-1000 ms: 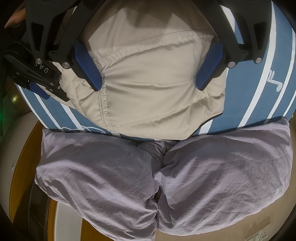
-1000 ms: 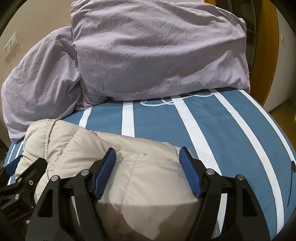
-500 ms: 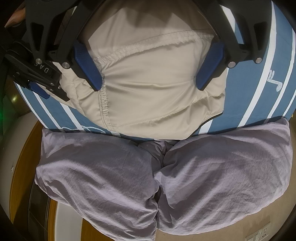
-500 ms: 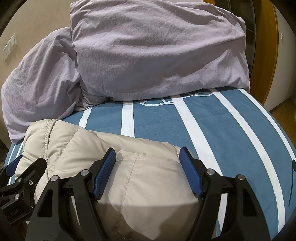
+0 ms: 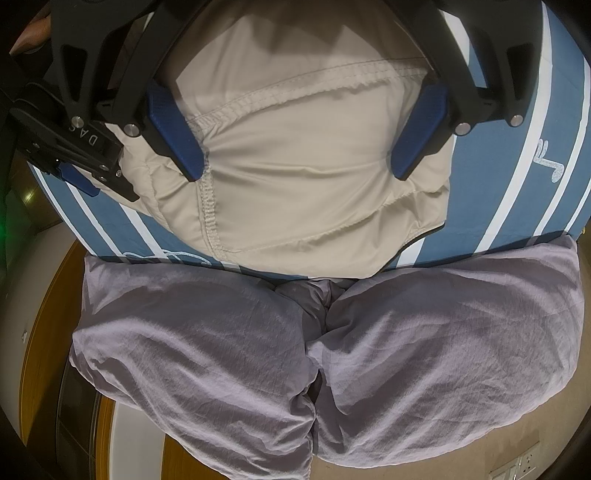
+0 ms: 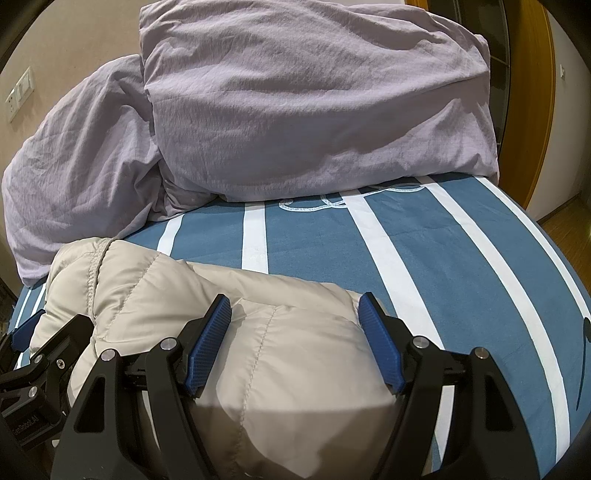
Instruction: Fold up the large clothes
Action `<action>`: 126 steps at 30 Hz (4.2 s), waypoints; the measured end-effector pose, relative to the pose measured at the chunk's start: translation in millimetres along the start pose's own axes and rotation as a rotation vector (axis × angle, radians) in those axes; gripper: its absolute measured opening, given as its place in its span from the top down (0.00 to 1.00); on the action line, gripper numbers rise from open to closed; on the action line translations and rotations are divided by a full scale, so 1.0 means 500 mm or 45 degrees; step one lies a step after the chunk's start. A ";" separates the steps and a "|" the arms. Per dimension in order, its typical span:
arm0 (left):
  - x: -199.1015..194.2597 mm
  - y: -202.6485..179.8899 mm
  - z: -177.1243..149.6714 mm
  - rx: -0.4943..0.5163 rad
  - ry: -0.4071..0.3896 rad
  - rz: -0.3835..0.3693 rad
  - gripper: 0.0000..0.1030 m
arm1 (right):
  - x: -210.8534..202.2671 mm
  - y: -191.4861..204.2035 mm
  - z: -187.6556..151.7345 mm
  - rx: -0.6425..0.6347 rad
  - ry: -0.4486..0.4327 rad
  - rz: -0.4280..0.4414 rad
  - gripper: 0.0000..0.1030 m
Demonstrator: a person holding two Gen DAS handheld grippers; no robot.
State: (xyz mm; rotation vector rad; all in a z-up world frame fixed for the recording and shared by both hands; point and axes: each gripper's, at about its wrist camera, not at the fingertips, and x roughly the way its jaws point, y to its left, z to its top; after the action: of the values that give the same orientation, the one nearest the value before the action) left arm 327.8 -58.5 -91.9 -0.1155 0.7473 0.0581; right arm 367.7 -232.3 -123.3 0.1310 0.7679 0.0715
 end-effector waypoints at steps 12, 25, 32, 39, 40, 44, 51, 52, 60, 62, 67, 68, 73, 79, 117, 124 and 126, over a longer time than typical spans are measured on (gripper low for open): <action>-0.001 0.000 -0.001 0.000 -0.001 0.001 0.02 | 0.000 -0.001 -0.001 -0.002 -0.001 0.003 0.28; 0.000 0.001 -0.001 -0.001 -0.002 0.001 0.02 | 0.000 -0.002 0.000 -0.003 -0.002 0.005 0.28; -0.001 0.001 -0.002 0.000 -0.002 0.002 0.02 | 0.001 -0.003 0.000 -0.001 -0.001 0.009 0.27; -0.001 0.003 0.000 -0.006 0.007 -0.010 0.02 | 0.003 -0.008 -0.001 0.010 0.014 0.019 0.26; -0.003 0.003 0.003 -0.009 0.013 -0.017 0.02 | 0.005 -0.011 0.001 0.017 0.028 0.027 0.26; -0.026 0.017 0.015 0.003 0.046 -0.034 0.02 | -0.003 -0.027 0.016 0.055 0.082 -0.005 0.15; -0.082 0.119 0.001 -0.168 0.097 -0.080 0.02 | -0.058 -0.110 0.028 0.168 0.107 0.031 0.12; -0.087 0.136 -0.002 -0.203 0.115 -0.103 0.02 | -0.064 -0.125 0.028 0.192 0.122 0.061 0.11; -0.101 0.187 -0.027 -0.358 0.224 -0.262 0.02 | -0.058 -0.205 -0.014 0.445 0.321 0.379 0.05; -0.094 0.186 -0.033 -0.367 0.256 -0.288 0.02 | -0.053 -0.211 -0.026 0.492 0.352 0.432 0.04; -0.071 0.187 -0.056 -0.429 0.321 -0.350 0.02 | -0.030 -0.220 -0.049 0.621 0.447 0.576 0.01; -0.068 0.188 -0.058 -0.444 0.327 -0.361 0.02 | -0.024 -0.219 -0.053 0.643 0.471 0.600 0.01; -0.042 0.202 -0.066 -0.523 0.366 -0.430 0.02 | 0.002 -0.214 -0.059 0.689 0.542 0.673 0.01; -0.016 0.215 -0.070 -0.594 0.386 -0.488 0.02 | 0.028 -0.187 -0.060 0.676 0.615 0.741 0.01; -0.007 0.383 0.074 -0.719 0.206 -0.450 0.32 | 0.119 0.000 0.065 0.583 0.597 0.974 0.44; 0.019 0.412 0.075 -0.668 0.181 -0.290 0.27 | 0.148 0.035 0.063 0.572 0.633 0.887 0.33; 0.015 0.407 0.078 -0.628 0.168 -0.244 0.23 | 0.145 0.025 0.064 0.565 0.646 0.883 0.32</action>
State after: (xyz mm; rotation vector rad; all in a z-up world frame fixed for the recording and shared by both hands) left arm 340.7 148.2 -85.9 -0.6655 0.8383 0.0515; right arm 441.7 -214.6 -148.4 0.8234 1.2084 0.6116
